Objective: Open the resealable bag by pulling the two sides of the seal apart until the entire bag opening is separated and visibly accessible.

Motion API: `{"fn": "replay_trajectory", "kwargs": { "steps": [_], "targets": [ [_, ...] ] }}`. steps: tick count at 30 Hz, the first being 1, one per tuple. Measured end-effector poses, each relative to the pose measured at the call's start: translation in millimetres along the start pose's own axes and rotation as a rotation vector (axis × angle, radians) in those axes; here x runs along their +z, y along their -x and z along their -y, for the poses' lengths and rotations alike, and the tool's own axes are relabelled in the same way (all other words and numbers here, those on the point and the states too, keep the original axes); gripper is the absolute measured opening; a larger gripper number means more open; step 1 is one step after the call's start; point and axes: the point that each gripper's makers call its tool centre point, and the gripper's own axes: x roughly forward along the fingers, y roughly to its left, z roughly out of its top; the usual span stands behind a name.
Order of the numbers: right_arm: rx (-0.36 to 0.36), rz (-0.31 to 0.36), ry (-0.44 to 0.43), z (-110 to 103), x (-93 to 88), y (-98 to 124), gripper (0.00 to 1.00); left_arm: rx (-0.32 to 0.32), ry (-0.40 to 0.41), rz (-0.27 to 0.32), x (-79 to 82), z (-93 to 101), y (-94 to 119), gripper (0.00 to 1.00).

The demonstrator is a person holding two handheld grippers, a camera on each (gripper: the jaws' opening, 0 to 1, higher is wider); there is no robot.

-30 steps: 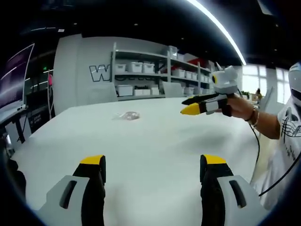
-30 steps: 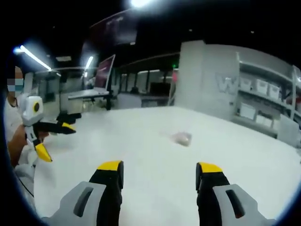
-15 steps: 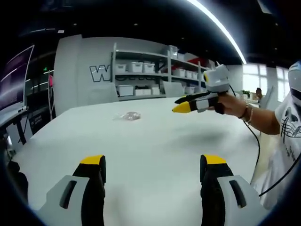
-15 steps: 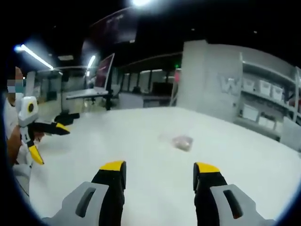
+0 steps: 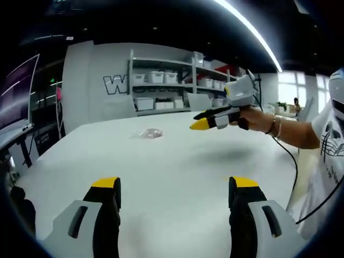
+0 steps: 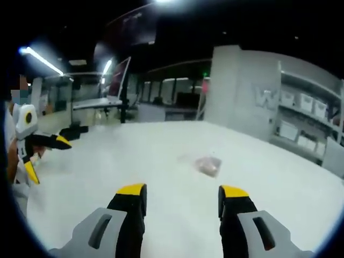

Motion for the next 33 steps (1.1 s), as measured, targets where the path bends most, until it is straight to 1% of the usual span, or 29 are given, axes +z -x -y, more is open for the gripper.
{"fn": "replay_trajectory", "kwargs": {
  "steps": [3, 8, 16, 21, 26, 33],
  "targets": [
    [0.005, 0.010, 0.006, 1, 3.3, -5, 0.50, -0.002, 0.000, -0.003, -1.4, 0.3, -1, 0.81],
    [0.011, -0.002, 0.017, -1, 3.4, -11, 0.50, 0.000, 0.004, -0.008, -3.7, -1.4, -1, 0.81],
    [0.026, 0.002, 0.036, 5, 9.8, -28, 0.48, 0.005, 0.005, -0.007, -2.6, -3.8, -2, 0.81],
    [0.040, -0.005, 0.040, -1, 4.3, -33, 0.46, 0.004, 0.010, -0.009, -4.7, -3.3, -2, 0.81],
    [0.043, -0.021, 0.045, 4, 3.1, -43, 0.46, 0.005, 0.011, -0.015, -6.2, -4.8, -2, 0.81],
    [0.045, -0.033, 0.049, 7, -0.1, -51, 0.44, 0.005, 0.012, -0.010, -5.1, -4.5, -2, 0.81]
  ]
}}
